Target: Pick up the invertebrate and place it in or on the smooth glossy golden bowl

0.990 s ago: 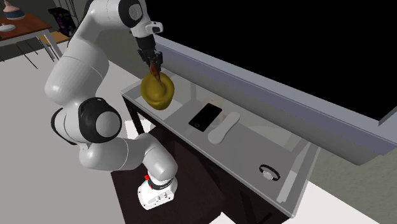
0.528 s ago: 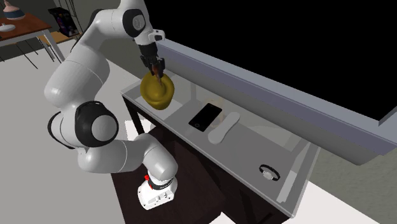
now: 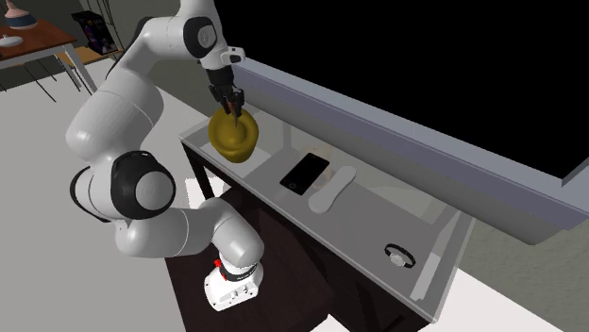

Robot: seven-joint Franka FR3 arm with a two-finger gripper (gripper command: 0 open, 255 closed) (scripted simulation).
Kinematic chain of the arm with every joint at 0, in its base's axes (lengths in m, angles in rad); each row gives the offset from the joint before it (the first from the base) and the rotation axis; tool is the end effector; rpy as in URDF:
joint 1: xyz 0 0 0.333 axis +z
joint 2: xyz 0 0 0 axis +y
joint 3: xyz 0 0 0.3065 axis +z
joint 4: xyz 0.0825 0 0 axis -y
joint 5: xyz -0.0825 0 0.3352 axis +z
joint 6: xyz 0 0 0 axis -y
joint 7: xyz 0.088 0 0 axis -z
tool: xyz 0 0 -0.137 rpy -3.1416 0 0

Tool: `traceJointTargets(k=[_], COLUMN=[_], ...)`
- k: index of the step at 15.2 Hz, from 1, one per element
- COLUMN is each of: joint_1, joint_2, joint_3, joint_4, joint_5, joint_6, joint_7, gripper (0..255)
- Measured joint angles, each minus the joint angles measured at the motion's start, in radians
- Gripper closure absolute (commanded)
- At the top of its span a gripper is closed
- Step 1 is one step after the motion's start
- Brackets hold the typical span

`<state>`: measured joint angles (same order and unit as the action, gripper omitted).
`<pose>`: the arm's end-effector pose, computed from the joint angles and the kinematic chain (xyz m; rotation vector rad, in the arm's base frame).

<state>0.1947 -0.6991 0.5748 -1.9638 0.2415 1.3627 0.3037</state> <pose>0.1396 0.2917 0.6206 2.9726 0.6092 0.0904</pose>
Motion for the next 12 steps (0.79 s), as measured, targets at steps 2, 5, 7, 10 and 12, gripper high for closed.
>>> traceJointTargets(k=[2,5,7,10,12], joint_1=[0.001,0.001,-0.002,-0.018,-0.021], joint_2=[0.002,0.002,0.012,0.059,0.07], joint_3=[0.001,0.001,0.004,0.007,0.011], joint_4=[-0.002,-0.003,0.021,0.138,0.169], joint_5=[0.0,0.001,-0.001,-0.017,-0.019], joint_6=[-0.007,-0.01,-0.024,-0.095,-0.116], joint_7=[0.0,0.0,0.005,0.018,0.026], gripper=[0,0,0,0,0])
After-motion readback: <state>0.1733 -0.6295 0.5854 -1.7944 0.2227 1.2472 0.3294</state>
